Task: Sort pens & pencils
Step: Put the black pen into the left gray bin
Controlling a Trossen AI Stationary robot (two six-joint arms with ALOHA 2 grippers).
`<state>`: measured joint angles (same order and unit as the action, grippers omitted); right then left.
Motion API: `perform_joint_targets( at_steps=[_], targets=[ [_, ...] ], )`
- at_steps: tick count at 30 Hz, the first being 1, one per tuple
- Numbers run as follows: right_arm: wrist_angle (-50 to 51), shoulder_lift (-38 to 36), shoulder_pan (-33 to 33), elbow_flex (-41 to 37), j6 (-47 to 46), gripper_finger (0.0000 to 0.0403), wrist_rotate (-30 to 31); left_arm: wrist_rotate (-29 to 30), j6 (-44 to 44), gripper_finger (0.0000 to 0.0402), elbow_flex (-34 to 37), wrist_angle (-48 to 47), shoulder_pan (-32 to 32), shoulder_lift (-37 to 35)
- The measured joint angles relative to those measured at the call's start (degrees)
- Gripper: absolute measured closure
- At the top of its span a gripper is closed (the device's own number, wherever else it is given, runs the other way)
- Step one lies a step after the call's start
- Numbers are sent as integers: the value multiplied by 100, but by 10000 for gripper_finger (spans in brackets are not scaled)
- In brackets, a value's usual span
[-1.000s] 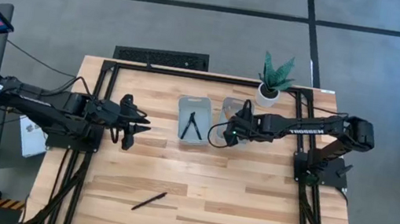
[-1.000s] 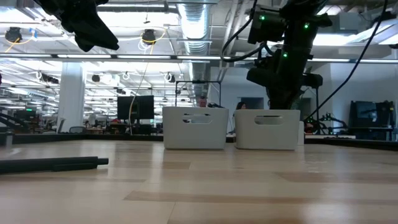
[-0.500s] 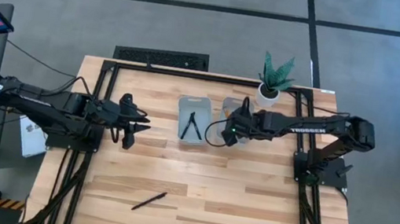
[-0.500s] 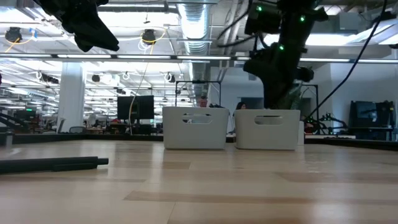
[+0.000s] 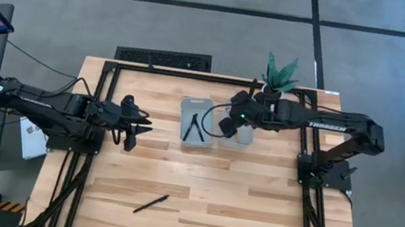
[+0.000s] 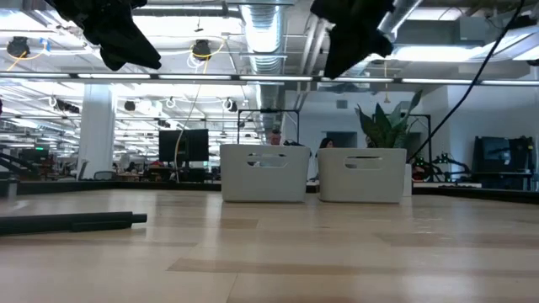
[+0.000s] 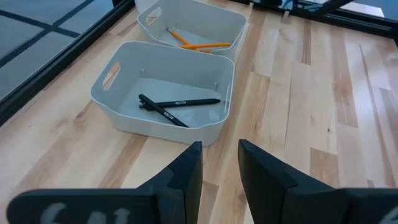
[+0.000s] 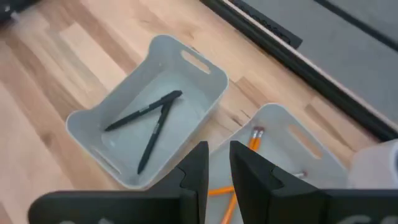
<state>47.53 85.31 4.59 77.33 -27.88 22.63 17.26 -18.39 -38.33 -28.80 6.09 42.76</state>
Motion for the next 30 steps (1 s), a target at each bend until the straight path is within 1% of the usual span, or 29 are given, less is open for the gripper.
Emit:
perform_joint_targets(
  at_steps=[2,6,7,13,16,21,30],
  targets=[
    [248,-65,-33,183,149,314,-7,-2,-72,308,0,0,0,0],
    [232,-320,-184,327,289,314,-43,-7,-200,308,0,0,0,0],
    [193,-390,-234,329,290,314,-126,-7,-233,308,0,0,-1,0],
    [129,-863,-582,110,241,314,-1066,-15,-466,308,0,4,0,0],
    [86,-1056,-810,-166,75,314,-1302,-48,-541,308,0,5,-2,0],
    [-188,-1477,-1198,-883,-202,314,-1319,-66,-544,308,0,22,0,0],
    [-1344,-2361,-1552,-2356,-265,314,-1318,-5,-544,308,0,46,-2,0]
  ],
)
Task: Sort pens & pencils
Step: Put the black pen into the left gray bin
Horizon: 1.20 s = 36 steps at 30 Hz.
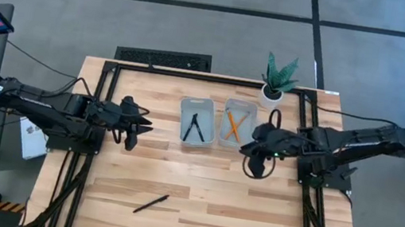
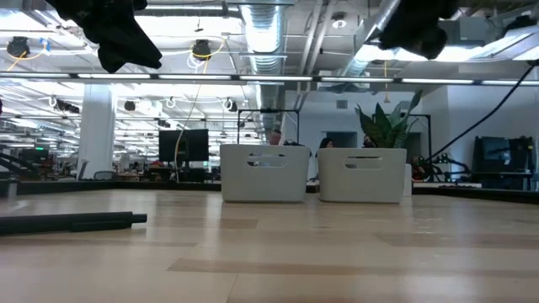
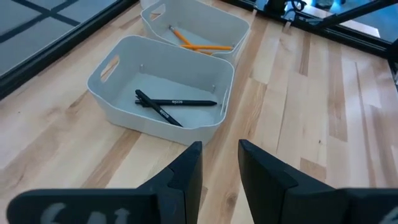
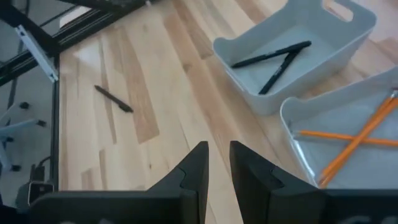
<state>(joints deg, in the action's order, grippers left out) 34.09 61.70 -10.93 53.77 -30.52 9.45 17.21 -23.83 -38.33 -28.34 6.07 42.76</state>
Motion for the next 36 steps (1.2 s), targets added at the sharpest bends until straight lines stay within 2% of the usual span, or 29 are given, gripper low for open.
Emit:
perform_joint_targets(
  at_steps=[4,7,12,17,22,25,29,36],
  targets=[
    [-179,-400,-100,-507,-1,314,0,2,-130,308,0,59,2,0],
    [-192,-700,-147,-833,-42,314,5,-63,162,306,0,250,0,-2],
    [-266,-1249,-143,-1356,-91,314,85,-276,630,285,0,671,2,3],
    [-332,-1711,-143,-1622,-94,314,109,-83,809,266,-2,768,2,129],
    [-329,-1944,-132,-1725,-54,314,112,-376,59,262,-93,887,0,463],
    [-305,-1984,-132,-1754,-7,314,112,-673,64,262,-275,850,127,767],
    [-280,-1979,-132,-1760,56,314,112,-419,117,262,-714,602,370,1210],
    [-282,-1977,-132,-1760,59,314,112,-254,-539,262,-1477,-193,551,1966]
  ],
)
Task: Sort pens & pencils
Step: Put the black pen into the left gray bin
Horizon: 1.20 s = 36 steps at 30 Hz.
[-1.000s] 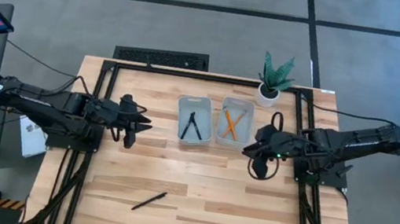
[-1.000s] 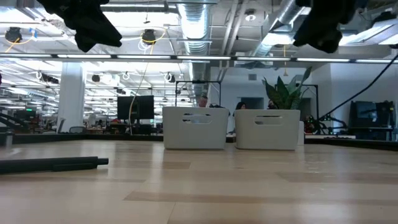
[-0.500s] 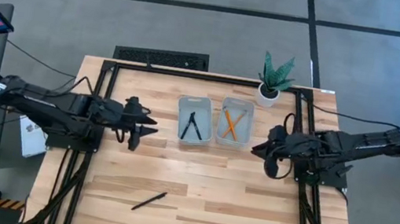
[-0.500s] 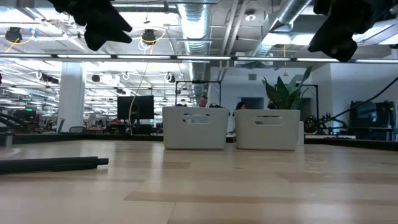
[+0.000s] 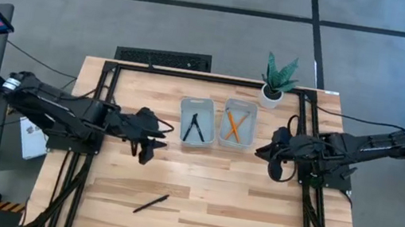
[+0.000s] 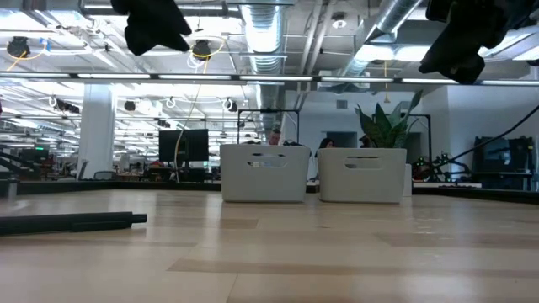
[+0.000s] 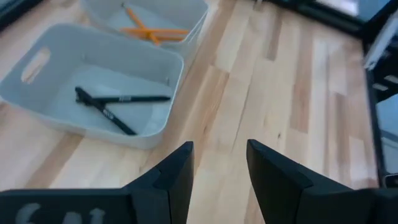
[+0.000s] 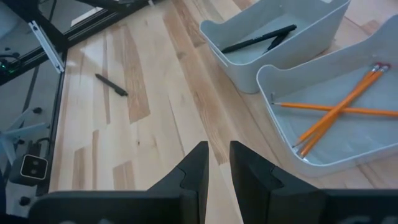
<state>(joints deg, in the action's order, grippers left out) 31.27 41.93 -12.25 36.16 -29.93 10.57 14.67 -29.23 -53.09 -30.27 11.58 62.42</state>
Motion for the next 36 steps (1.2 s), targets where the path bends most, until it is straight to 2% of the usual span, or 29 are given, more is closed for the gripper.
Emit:
perform_joint_targets(
  at_steps=[9,17,24,31,36],
  targets=[
    [-3,0,0,0,-2,314,-2,-139,-881,262,-423,-845,168,1032],
    [2,4,0,0,-2,314,-2,-653,-1767,262,-433,-876,431,1649],
    [17,4,0,2,-2,314,-2,-478,-2190,262,-433,-622,981,2006],
    [20,4,0,4,0,314,-2,-126,-2134,262,-731,-504,1582,2273],
    [15,4,2,4,46,314,-2,-330,-1964,262,-1139,-673,1778,2653]
  ],
)
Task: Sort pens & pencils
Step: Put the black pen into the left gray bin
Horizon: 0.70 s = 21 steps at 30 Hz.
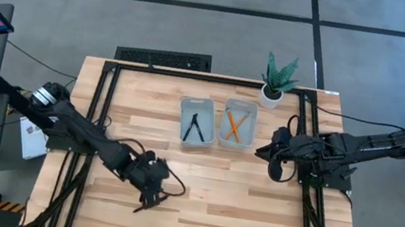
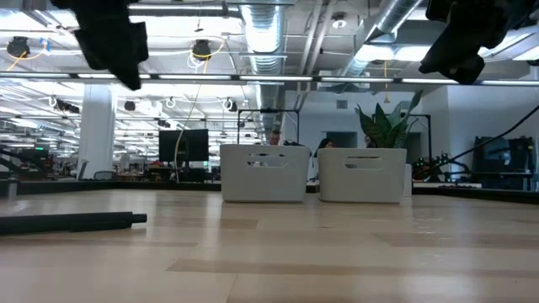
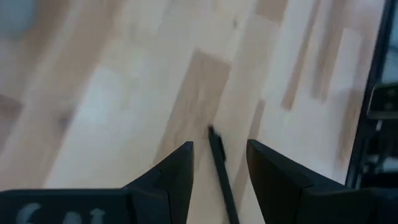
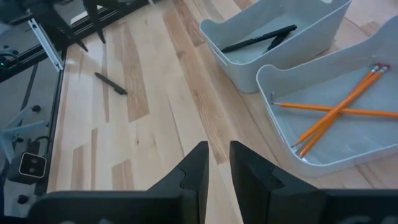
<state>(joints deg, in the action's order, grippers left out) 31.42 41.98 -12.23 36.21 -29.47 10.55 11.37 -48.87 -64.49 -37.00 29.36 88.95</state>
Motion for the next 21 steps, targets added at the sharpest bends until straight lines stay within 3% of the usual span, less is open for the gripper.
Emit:
perform_joint_targets(
  at_steps=[10,21],
  targets=[
    [-9,0,-1,2,105,314,2,-673,-112,262,-882,-614,-2,1222],
    [-6,0,-1,2,105,314,2,-1134,-1556,262,-1004,-619,-47,1634]
  ],
)
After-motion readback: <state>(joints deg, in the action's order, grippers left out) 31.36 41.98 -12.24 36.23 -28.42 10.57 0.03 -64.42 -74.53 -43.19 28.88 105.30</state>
